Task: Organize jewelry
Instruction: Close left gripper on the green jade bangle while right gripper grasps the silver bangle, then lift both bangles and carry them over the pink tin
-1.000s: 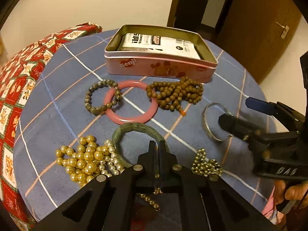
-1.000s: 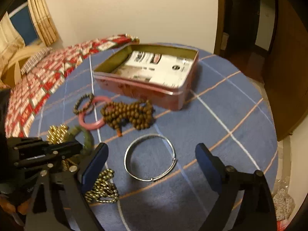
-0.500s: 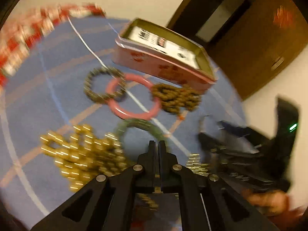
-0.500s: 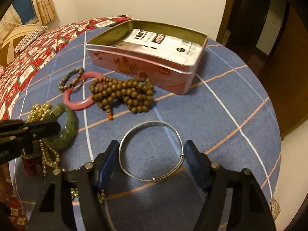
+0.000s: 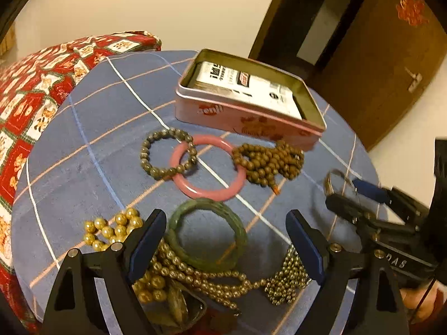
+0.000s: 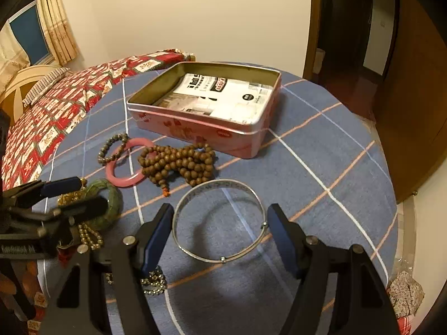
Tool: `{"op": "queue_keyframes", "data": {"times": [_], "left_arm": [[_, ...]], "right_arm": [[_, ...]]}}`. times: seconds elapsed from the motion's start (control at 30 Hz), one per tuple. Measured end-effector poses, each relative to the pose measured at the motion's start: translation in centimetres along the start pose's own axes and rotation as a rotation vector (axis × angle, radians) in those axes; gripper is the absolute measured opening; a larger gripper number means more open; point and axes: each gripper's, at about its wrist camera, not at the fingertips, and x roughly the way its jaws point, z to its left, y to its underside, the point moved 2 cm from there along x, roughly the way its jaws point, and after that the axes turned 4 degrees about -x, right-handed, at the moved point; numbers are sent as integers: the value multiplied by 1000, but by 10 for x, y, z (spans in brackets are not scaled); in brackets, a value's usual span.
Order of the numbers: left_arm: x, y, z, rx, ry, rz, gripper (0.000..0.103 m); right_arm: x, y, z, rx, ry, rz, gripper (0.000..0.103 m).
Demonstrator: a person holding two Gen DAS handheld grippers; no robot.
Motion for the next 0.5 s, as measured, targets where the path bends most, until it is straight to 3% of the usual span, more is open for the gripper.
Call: {"op": "queue_keyframes", "data": {"times": [0.1, 0.17, 0.27, 0.33, 0.37, 0.4, 0.43, 0.47, 0.5], "left_arm": [[18, -1, 1, 11, -36, 69, 87], [30, 2, -1, 51, -103, 106, 87], [36, 5, -10, 126, -162, 96, 87], [37, 10, -16, 196, -159, 72, 85], [35, 12, -19, 221, -158, 59, 70], [32, 12, -20, 241, -152, 43, 48], [29, 11, -19, 233, -118, 40, 36], [27, 9, -15, 201, -77, 49, 17], [26, 7, -9, 167, -39, 57, 16]], "right_arm": [[0, 0, -5, 22, 0, 0, 72], [-1, -1, -6, 32, -5, -2, 72], [-4, -1, -6, 32, -6, -9, 72], [-6, -2, -6, 34, -10, -15, 72], [-7, -2, -6, 34, -9, -18, 72], [-8, -3, -6, 35, -7, -22, 72], [-9, -3, -6, 39, -6, -25, 72], [-10, -4, -7, 46, -7, -28, 72], [-10, -4, -8, 52, -10, -30, 72]]}}
